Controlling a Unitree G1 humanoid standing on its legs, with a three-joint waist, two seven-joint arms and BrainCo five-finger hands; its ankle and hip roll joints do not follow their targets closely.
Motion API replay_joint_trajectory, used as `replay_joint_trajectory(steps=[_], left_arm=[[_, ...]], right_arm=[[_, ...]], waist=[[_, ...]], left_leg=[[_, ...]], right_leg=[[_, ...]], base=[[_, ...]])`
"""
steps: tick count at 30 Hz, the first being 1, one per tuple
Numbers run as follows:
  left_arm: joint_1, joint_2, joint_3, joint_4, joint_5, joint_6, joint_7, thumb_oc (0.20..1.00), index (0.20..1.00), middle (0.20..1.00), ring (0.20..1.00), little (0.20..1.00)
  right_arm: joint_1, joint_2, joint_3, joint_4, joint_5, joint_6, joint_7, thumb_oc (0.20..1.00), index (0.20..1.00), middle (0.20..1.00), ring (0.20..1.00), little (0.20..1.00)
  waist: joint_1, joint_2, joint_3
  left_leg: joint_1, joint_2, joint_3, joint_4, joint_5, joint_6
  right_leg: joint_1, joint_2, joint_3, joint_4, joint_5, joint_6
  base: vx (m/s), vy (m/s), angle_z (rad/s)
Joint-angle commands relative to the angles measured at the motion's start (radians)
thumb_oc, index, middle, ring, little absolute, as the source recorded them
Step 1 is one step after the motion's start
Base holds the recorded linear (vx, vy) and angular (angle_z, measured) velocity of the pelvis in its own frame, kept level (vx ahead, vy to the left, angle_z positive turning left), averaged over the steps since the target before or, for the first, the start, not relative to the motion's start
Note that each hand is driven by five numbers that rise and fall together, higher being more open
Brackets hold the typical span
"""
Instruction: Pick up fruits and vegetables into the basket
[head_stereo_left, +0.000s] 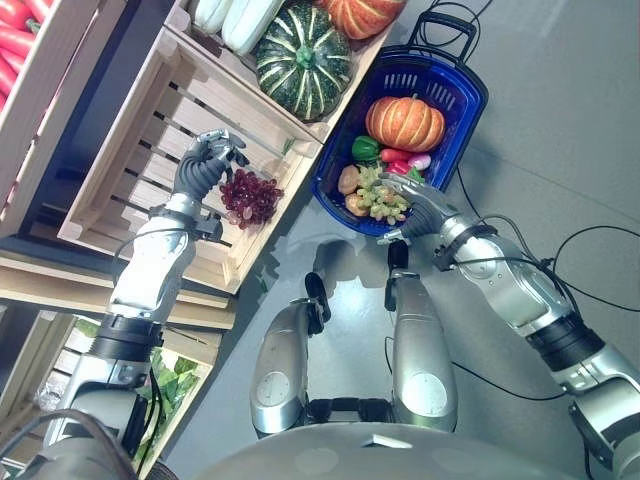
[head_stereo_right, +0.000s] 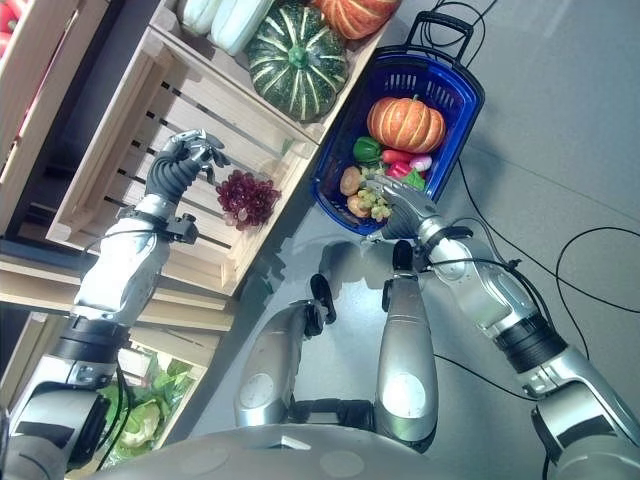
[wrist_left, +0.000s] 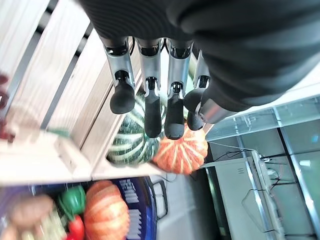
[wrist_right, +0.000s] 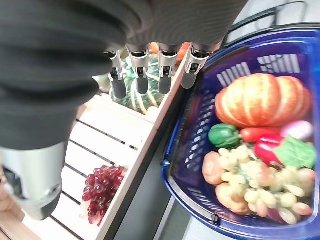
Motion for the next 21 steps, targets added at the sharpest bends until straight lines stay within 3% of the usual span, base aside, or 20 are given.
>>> replay_joint_trajectory(steps=[1, 2, 9, 12, 18, 19, 21], left_arm=[[-0.021, 0.142, -0.015, -0.017, 0.152, -0.006, 0.123, 0.583, 0.583, 0.583, 0.583, 0.583], [-0.030, 0.151, -0.017, -0.007, 0.171, -0.001, 0.144, 1.000, 1.000, 1.000, 1.000, 1.000], [-0.089, 0.201, -0.072, 0.101, 0.445, 0.057, 0.332, 1.000, 1.000, 1.000, 1.000, 1.000], [-0.101, 0.233, -0.119, 0.178, 0.586, 0.113, 0.394, 1.000, 1.000, 1.000, 1.000, 1.000], [-0.086, 0.223, -0.160, 0.279, 0.604, 0.128, 0.434, 1.000, 1.000, 1.000, 1.000, 1.000], [-0.079, 0.214, -0.164, 0.306, 0.599, 0.129, 0.436, 1.000, 1.000, 1.000, 1.000, 1.000], [-0.078, 0.198, -0.183, 0.362, 0.591, 0.131, 0.446, 1.000, 1.000, 1.000, 1.000, 1.000]], right_arm=[[-0.015, 0.075, 0.030, -0.046, 0.038, 0.039, -0.005, 1.000, 1.000, 1.000, 1.000, 1.000], [-0.019, 0.076, 0.033, -0.039, 0.044, 0.053, -0.010, 1.000, 1.000, 1.000, 1.000, 1.000], [0.003, 0.074, 0.032, 0.021, 0.085, 0.096, -0.097, 1.000, 1.000, 1.000, 1.000, 1.000], [0.068, 0.046, -0.004, 0.034, 0.106, 0.059, -0.135, 1.000, 1.000, 1.000, 1.000, 1.000], [0.150, 0.010, -0.061, 0.036, 0.139, 0.014, -0.199, 1.000, 1.000, 1.000, 1.000, 1.000], [0.168, 0.005, -0.073, 0.040, 0.148, -0.003, -0.211, 1.000, 1.000, 1.000, 1.000, 1.000], [0.188, 0.001, -0.091, 0.039, 0.168, -0.023, -0.225, 1.000, 1.000, 1.000, 1.000, 1.000]], waist=[[0.000, -0.056, -0.068], [0.000, -0.057, -0.066], [-0.021, -0.073, -0.025], [-0.051, -0.088, -0.024], [-0.085, -0.092, -0.024], [-0.092, -0.090, -0.024], [-0.105, -0.087, -0.024]], left_leg=[[-0.064, -0.056, -0.009, -0.008, 0.027, 0.055], [-0.067, -0.054, -0.008, -0.005, 0.025, 0.055], [-0.114, -0.029, 0.012, 0.026, 0.012, 0.053], [-0.163, -0.013, 0.033, 0.042, 0.007, 0.053], [-0.236, 0.001, 0.059, 0.066, 0.000, 0.052], [-0.234, -0.001, 0.052, 0.079, -0.031, 0.045], [-0.252, 0.000, 0.060, 0.085, -0.034, 0.044]], right_leg=[[0.076, -0.044, -0.002, 0.037, -0.130, 0.079], [0.072, -0.045, -0.002, 0.040, -0.131, 0.079], [0.015, -0.038, 0.002, 0.067, -0.130, 0.080], [-0.044, -0.024, 0.012, 0.077, -0.127, 0.082], [-0.134, -0.003, 0.032, 0.102, -0.128, 0.081], [-0.136, 0.003, 0.040, 0.120, -0.158, 0.089], [-0.162, 0.009, 0.046, 0.131, -0.163, 0.087]], base=[[-0.01, -0.064, 0.02], [-0.03, -0.046, 0.01], [-0.05, -0.046, 0.04], [-0.02, -0.014, -0.01], [0.01, 0.023, -0.14], [0.09, 0.060, -0.25], [0.05, 0.074, -0.24]])
